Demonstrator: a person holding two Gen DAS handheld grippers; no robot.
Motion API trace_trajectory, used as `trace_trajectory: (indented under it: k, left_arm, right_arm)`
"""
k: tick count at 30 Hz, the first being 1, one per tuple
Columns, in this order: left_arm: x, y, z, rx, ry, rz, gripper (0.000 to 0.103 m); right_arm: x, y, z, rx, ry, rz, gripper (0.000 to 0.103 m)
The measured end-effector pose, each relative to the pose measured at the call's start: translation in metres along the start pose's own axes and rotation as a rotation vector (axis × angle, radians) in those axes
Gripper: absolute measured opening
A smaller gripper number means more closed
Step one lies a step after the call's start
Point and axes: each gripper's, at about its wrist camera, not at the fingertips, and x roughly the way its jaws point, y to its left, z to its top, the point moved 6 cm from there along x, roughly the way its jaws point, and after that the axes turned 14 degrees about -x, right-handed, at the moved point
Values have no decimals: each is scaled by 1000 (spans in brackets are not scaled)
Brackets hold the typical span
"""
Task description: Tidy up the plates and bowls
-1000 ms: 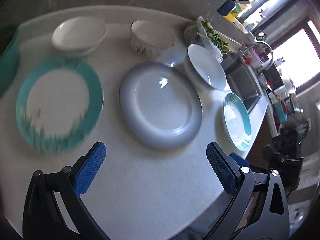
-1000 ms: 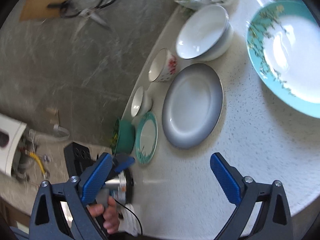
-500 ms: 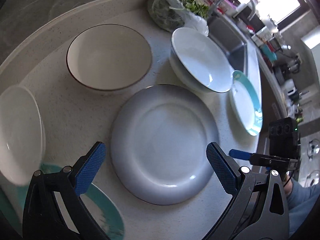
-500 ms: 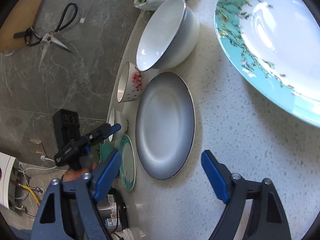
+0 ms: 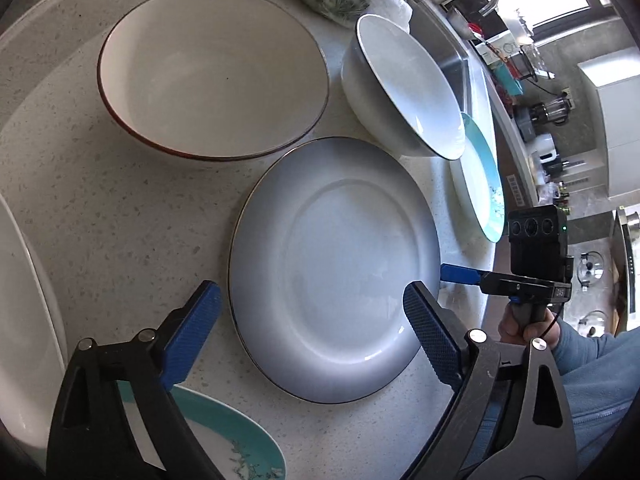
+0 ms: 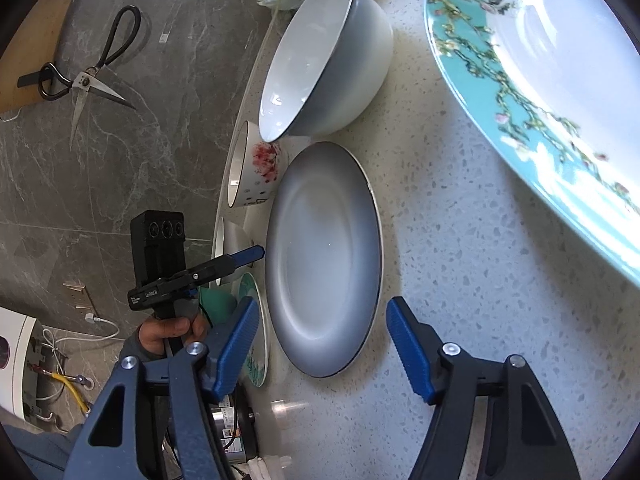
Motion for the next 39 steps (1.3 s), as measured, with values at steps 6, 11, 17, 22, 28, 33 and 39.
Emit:
trace_trajectory:
  k: [6, 11, 17, 22, 28, 33, 39]
  left_arm:
    - [7, -6, -2, 16, 34, 1, 92]
    - [9, -1, -3, 15, 42, 20, 92]
    - [9, -4, -6, 35, 59, 28, 92]
    - [4, -1, -10, 60, 73, 30, 92]
    - [1, -2, -12, 72, 78, 27, 84]
    - [-7, 10, -5, 36, 55, 60, 55]
    - [-14, 23, -1, -7, 37, 66, 37]
  right_arm:
    - [6, -2, 5, -3, -1, -21, 67]
    - [8, -4, 9, -7, -3, -38, 62]
    - [10, -11, 12, 9, 7, -51, 51]
    - [10, -13, 13, 4, 5, -55, 48]
    - [13, -18, 15, 1, 20, -48, 35]
    - [12, -25, 14, 19, 33, -53, 20]
    - [10, -31, 12, 30, 53, -71, 9]
